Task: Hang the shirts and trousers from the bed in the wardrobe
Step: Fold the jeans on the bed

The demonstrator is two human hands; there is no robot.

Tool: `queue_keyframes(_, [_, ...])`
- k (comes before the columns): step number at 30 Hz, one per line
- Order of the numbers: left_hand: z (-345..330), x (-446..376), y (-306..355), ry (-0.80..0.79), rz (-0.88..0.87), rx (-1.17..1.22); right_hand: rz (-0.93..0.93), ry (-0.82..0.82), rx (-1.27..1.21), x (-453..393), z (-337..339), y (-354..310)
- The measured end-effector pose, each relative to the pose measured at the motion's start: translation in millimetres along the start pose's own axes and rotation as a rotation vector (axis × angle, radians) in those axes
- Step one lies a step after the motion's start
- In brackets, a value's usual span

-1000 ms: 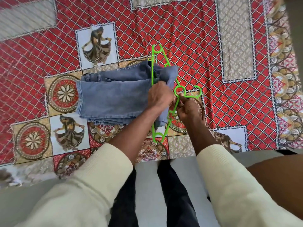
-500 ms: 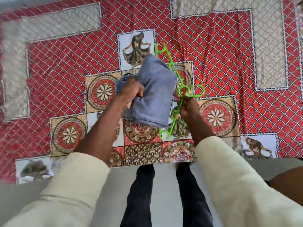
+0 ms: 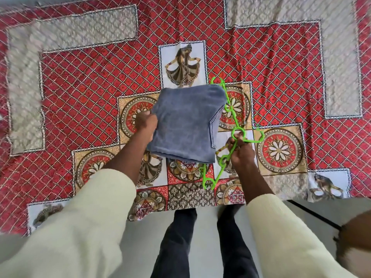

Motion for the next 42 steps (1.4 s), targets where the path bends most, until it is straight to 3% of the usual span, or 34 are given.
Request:
queue_keyframes(3, [-1,-2,-7,0.188,-0.103,-0.247,0.017,0.004,-0.006,0,-2,2])
queue_keyframes(5, [-10,16,-4,0.373,-0.497,-0.400,0.017,0.009,-0.010,3,-3,1])
queue_keyframes(7, [-31,36,4,0.294,-0.950,-0.589,-0.002,0.032,-0.023,3,-3,1])
queue_keyframes(9, [-59,41,5,0.068,-1.106,-0.882,-0.013,0.046,-0.028,5,-8,1])
queue_keyframes(12, [-83,23,-8,-0.123,-0.936,-1.172,0.045,0.092,0.025,6,-19,-8])
queue_keyframes(15, [-91,5,-27,-0.195,-0.759,-1.164,0.124,0.117,0.051,9,-29,-21])
queue_keyframes(22, [-95,-10,-30,-0.337,-0.632,-1.127,0.136,0.142,0.066,12,-31,-25])
queue_keyframes(27, [-92,-8,-24,-0.358,-0.617,-1.118,0.148,-0.013,0.293,33,-38,-36])
queue_keyframes(32, [-73,12,-21,-0.333,-0.566,-0.983,0.416,-0.108,0.606,82,-68,-48])
queue_keyframes(38, [-25,46,-52,-0.417,-0.359,-0.891,0.605,-0.203,0.684,169,-85,-58])
queue_keyframes(40, [0,73,-55,-0.348,-0.361,-0.859,0.667,-0.240,0.713,206,-86,-71])
queue_keyframes(42, [28,113,-46,-0.078,-0.483,-0.729,0.711,-0.296,0.713,251,-84,-87])
Point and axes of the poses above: each hand's wrist, its own x-axis away from the middle knuckle, its own z-axis out of the back of the hand, y = z × x, the point moved 1 cm from there along -x, towards the middle knuckle, and after that the axes turned 8 degrees about -x, right-handed, at the moved point
